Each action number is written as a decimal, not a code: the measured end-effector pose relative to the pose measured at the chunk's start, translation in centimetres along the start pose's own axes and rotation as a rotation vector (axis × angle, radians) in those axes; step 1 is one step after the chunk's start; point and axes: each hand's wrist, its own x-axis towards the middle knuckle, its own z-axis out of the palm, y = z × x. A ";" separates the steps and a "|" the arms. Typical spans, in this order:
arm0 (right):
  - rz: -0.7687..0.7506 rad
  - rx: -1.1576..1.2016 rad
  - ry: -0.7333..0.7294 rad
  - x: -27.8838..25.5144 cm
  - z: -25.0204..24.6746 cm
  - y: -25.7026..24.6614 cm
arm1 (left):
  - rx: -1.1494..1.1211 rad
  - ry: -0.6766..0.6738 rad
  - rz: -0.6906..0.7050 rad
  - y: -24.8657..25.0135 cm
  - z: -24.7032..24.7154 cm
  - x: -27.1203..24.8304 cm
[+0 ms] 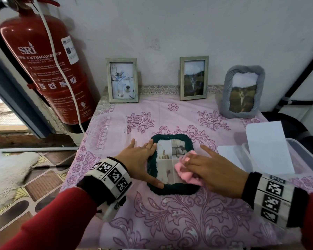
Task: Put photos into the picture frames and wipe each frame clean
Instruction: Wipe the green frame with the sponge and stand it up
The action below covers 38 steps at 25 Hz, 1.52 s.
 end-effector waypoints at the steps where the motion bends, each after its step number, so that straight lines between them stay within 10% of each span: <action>1: 0.019 -0.036 0.006 0.7 -0.4 0.3 | -0.005 0.002 -0.001 0.0 0.0 0.0; 10: -0.034 0.337 -0.013 3.8 1.1 -2.2 | 0.026 -0.016 -0.006 0.2 -0.3 0.0; 20: 0.114 0.049 -0.058 5.3 0.5 2.3 | -0.035 -0.018 0.022 -0.4 -0.3 -0.2; 31: -0.035 0.412 -0.024 2.5 0.7 -2.3 | -0.056 -0.020 -0.004 -0.4 -0.1 -0.2; 38: 0.189 0.722 -0.051 2.4 -1.2 -2.0 | -0.029 0.024 -0.018 0.3 -0.1 -0.6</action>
